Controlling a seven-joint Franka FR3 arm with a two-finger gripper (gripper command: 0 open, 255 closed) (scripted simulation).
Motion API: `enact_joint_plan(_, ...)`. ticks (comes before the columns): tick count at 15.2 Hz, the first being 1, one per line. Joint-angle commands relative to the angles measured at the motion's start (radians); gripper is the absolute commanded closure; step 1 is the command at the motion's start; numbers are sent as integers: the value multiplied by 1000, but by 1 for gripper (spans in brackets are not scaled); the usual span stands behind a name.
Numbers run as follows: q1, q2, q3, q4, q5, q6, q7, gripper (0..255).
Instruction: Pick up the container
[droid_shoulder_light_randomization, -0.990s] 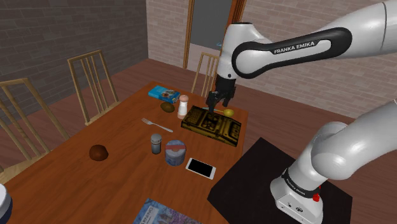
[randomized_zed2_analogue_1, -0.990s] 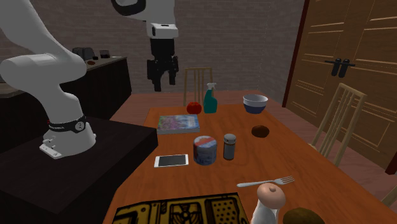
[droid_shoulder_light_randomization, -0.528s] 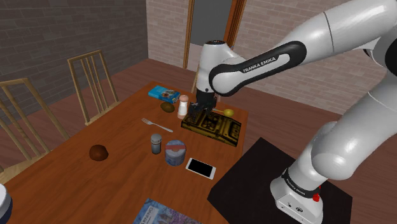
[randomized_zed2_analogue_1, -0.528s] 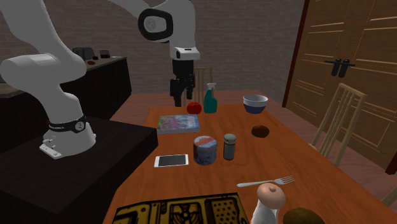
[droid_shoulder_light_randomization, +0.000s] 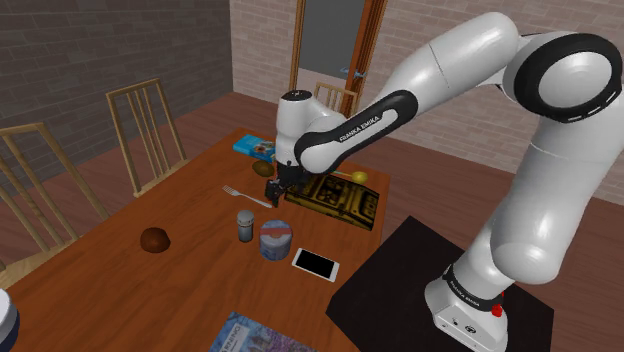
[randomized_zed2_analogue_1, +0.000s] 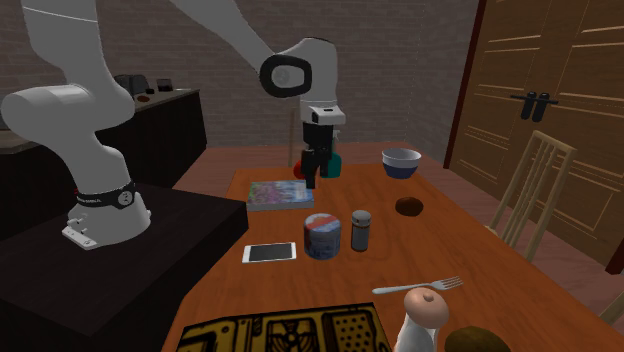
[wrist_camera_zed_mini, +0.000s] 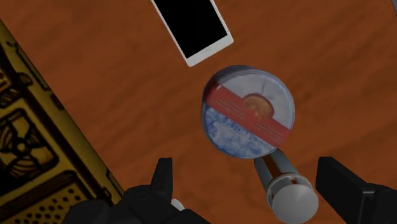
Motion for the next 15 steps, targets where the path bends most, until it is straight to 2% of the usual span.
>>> enact_joint_plan(1,23,79,-6,61,-44,13,47,0)
enact_joint_plan(6,91,278,-41,237,-128,24,132,0)
enact_joint_plan(12,172,522,-85,501,-184,-4,188,0)
enact_joint_plan(15,177,548,-90,513,-190,10,193,0)
